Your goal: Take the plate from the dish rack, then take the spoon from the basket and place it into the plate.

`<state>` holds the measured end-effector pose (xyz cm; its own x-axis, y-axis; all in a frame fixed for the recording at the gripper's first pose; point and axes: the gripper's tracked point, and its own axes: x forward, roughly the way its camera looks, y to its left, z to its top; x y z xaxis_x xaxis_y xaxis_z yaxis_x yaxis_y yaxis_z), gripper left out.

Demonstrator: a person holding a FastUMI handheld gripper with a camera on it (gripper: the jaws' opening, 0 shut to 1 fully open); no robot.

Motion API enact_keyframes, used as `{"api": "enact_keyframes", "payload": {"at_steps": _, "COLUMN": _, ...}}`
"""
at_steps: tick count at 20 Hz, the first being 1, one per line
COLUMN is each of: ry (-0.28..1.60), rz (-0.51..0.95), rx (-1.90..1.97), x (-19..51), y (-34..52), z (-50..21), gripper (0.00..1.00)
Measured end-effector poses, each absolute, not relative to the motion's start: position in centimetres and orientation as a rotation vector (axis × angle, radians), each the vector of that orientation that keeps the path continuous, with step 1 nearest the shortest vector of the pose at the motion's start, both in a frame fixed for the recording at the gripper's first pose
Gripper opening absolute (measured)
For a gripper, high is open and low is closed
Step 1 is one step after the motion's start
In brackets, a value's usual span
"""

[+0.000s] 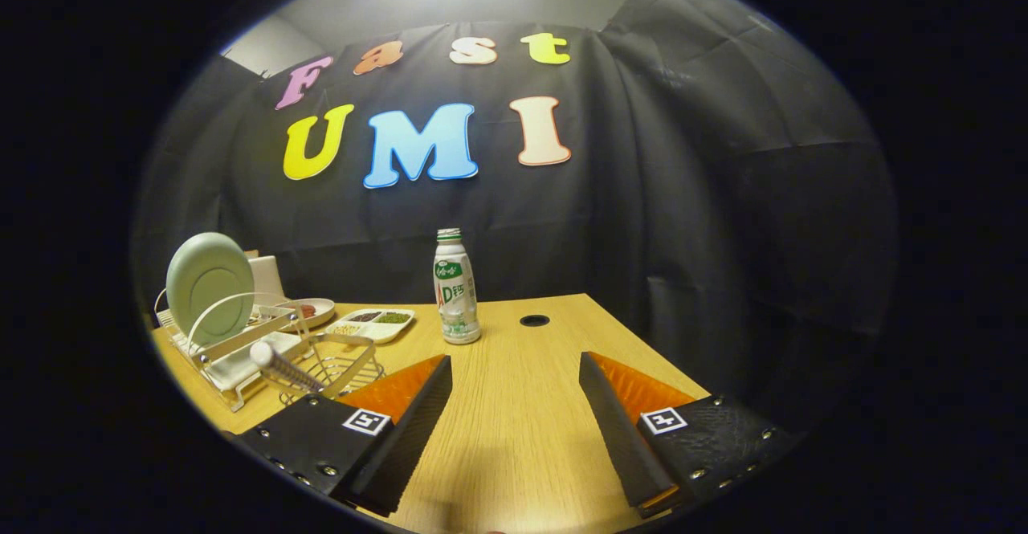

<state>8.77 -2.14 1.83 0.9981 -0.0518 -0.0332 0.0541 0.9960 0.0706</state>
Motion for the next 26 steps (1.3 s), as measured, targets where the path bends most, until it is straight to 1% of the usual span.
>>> {"api": "enact_keyframes", "payload": {"at_steps": 4, "ry": -0.004, "rz": -0.113, "rx": 0.033, "x": 7.0, "y": -4.0, "z": 6.7, "gripper": 0.97}}
{"api": "enact_keyframes", "payload": {"at_steps": 9, "ry": -0.021, "rz": -0.187, "rx": 0.016, "x": 0.0, "y": -5.1, "z": 12.8, "gripper": 0.97}}
{"api": "enact_keyframes", "payload": {"at_steps": 15, "ry": -0.008, "rz": -0.185, "rx": -0.036, "x": -6.3, "y": -2.9, "z": 18.6, "gripper": 0.97}}
{"api": "enact_keyframes", "payload": {"at_steps": 21, "ry": -0.043, "rz": -0.081, "rx": -0.023, "x": -7.7, "y": 5.9, "z": 23.4, "gripper": 0.98}}
{"api": "enact_keyframes", "payload": {"at_steps": 26, "ry": -0.021, "rz": -0.025, "rx": -0.003, "x": -6.2, "y": 15.3, "z": 24.1, "gripper": 0.97}}
